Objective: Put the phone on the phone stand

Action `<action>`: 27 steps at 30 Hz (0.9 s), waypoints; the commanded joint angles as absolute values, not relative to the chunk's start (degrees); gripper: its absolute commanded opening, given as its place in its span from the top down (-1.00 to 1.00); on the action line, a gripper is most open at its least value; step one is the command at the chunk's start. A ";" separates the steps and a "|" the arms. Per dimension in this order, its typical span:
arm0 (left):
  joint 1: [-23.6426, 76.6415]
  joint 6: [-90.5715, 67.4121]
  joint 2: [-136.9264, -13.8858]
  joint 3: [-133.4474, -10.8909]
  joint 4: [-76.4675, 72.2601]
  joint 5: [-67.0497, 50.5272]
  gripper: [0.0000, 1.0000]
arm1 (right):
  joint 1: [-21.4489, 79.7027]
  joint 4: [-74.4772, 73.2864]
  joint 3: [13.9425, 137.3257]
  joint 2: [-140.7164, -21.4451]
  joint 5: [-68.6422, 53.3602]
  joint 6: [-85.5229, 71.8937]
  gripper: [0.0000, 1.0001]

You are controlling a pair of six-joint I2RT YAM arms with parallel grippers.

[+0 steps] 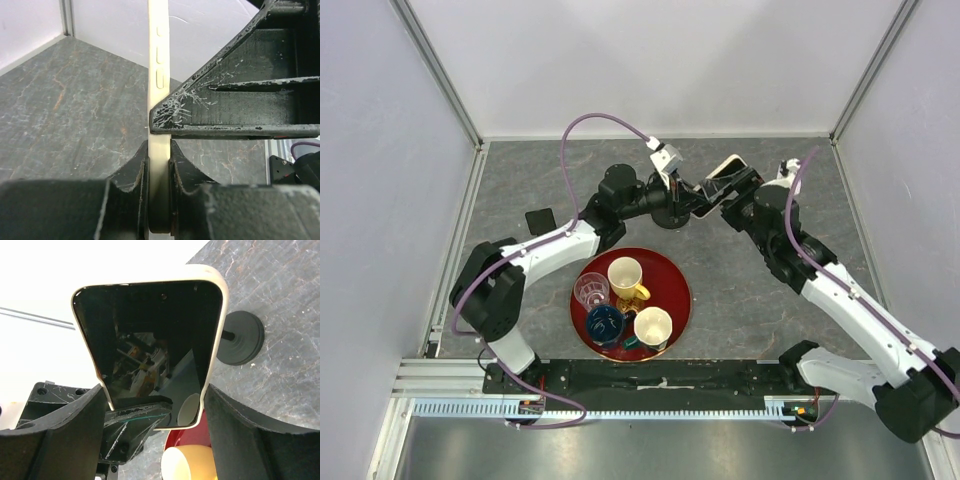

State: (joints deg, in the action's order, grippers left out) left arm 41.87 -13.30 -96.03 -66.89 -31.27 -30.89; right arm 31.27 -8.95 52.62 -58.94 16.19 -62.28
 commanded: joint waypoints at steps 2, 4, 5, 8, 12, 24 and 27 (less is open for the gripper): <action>40.44 -9.84 -93.34 -68.91 -29.18 -38.13 0.95 | 31.64 -3.34 62.64 -65.90 4.16 -45.16 -0.88; 38.33 -10.80 -92.46 -68.82 -28.74 -42.09 0.95 | 31.73 -8.92 65.73 -67.84 -3.03 -38.26 -0.96; 37.62 -10.90 -92.20 -68.82 -27.87 -43.58 0.95 | 31.64 -11.23 68.70 -69.16 -4.82 -31.45 -0.96; 35.07 -10.11 -91.15 -68.21 -26.63 -49.99 0.95 | 31.73 -20.72 73.28 -69.96 -9.66 -22.53 -0.96; 32.26 -8.53 -89.74 -66.54 -26.63 -60.61 0.95 | 30.94 -25.84 73.48 -66.81 -11.42 -11.98 -0.96; 25.93 -15.55 -88.42 -61.26 -37.79 -77.96 0.95 | 19.16 -27.42 73.48 -63.81 -32.07 -7.65 -0.54; 25.93 -17.22 -88.94 -61.17 -39.89 -79.53 0.95 | 18.98 -26.37 73.13 -63.46 -36.90 -7.29 -0.50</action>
State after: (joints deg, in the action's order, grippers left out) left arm 25.89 -13.54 -91.09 -60.53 -31.57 -72.58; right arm 18.94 -28.38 71.07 -64.45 -27.05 -10.02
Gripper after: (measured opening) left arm 0.198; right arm 0.766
